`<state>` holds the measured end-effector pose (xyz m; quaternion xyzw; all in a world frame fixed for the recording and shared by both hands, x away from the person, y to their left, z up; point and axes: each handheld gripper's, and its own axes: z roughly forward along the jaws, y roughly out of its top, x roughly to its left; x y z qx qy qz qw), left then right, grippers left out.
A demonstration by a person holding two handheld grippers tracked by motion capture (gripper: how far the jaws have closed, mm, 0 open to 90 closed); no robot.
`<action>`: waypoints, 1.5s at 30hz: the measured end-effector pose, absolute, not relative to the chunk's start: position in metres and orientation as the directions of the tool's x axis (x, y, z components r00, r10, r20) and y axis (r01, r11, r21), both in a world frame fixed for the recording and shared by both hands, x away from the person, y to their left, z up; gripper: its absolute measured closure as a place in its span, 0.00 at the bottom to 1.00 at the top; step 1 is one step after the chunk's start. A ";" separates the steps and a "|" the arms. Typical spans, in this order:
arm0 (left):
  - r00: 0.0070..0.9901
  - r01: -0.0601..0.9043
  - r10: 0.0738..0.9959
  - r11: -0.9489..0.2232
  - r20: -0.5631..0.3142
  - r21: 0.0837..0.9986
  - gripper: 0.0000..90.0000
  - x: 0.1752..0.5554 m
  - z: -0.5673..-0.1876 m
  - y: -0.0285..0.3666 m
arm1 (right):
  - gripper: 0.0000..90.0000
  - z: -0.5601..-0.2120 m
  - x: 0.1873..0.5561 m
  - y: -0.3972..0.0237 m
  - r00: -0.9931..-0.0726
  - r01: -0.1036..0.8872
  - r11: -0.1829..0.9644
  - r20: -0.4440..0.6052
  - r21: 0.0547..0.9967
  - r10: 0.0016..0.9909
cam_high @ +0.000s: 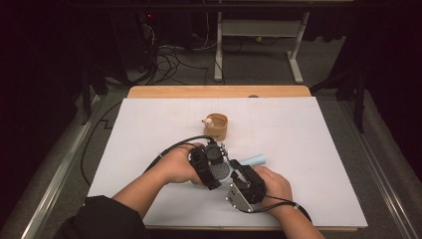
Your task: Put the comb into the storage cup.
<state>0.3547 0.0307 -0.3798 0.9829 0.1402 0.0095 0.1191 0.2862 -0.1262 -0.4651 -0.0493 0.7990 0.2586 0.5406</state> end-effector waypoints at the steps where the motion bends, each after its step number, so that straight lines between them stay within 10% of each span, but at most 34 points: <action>1: 0.961 0.274 0.278 -0.932 -0.017 0.237 0.23 0.355 -0.380 0.031 | 0.74 -0.465 0.286 -0.126 -0.410 -0.358 0.863 -0.890 0.357 0.198; 45: 0.956 0.294 0.288 -0.919 -0.065 0.261 0.22 0.357 -0.373 0.033 | 0.86 -0.468 0.281 -0.122 -0.322 -0.363 0.910 -0.943 0.202 0.081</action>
